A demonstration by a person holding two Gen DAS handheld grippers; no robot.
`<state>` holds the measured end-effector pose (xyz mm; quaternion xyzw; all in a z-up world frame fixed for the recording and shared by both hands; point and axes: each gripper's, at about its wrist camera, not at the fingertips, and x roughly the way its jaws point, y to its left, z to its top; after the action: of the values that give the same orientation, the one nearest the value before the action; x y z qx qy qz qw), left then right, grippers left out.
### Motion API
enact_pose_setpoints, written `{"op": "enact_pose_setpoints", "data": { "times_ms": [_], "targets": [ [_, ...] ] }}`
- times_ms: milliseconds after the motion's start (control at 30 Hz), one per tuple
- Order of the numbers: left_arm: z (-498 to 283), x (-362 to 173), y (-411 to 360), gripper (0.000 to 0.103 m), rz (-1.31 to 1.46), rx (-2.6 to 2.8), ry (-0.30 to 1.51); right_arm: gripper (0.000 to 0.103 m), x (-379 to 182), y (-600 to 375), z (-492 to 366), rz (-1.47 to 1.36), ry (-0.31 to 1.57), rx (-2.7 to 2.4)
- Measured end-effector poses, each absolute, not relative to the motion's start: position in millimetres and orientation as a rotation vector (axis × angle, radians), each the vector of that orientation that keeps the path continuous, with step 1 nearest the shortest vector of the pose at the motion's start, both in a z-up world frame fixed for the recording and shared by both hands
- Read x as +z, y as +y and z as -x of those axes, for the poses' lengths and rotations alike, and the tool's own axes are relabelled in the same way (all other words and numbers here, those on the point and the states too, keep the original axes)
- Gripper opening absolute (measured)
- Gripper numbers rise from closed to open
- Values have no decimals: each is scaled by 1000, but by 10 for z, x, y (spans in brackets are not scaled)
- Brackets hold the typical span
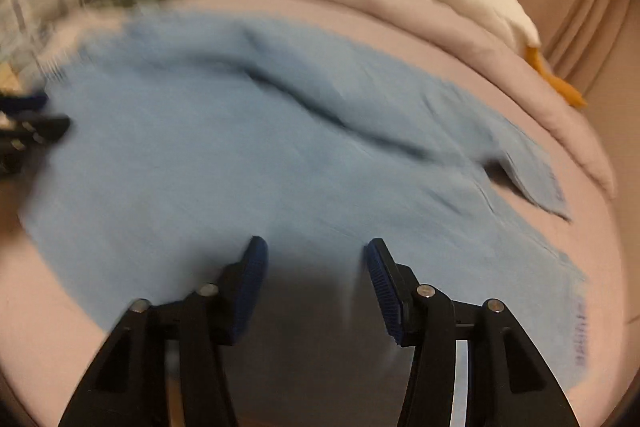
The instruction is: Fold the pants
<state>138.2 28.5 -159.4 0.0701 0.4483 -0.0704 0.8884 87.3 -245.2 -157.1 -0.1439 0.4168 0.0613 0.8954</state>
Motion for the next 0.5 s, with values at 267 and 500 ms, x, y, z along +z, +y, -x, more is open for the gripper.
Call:
{"op": "enact_pose_setpoints", "data": {
  "times_ms": [267, 500],
  "targets": [
    [-1539, -1156, 757, 65, -104, -263, 894, 66, -1400, -3306, -707, 196, 1005, 12],
    [-2406, -834, 647, 87, -212, -233, 782, 66, -807, -2868, -1394, 156, 778, 240]
  ]
}}
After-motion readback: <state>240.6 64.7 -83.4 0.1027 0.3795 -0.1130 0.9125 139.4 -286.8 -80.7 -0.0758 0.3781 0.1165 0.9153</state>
